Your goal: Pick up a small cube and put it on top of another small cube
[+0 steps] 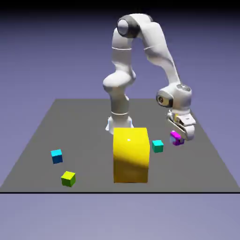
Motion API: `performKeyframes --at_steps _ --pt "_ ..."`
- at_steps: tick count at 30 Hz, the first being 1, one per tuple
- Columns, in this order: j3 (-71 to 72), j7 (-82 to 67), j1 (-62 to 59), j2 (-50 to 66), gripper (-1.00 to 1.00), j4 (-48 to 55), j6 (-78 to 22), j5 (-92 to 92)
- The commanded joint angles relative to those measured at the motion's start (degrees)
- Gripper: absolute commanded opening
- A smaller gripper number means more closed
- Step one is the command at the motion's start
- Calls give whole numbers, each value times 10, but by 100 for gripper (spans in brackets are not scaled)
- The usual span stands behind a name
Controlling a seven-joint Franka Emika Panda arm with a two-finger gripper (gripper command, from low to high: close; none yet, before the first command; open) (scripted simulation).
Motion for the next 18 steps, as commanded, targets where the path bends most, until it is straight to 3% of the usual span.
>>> performKeyframes --at_steps 1,9,18 --pt "2 -12 -6 -21 -100 -15 -5 -6" --pt "17 -103 -68 -176 -100 -131 -45 -46" --pt "49 -148 -79 8 -100 -124 132 21"
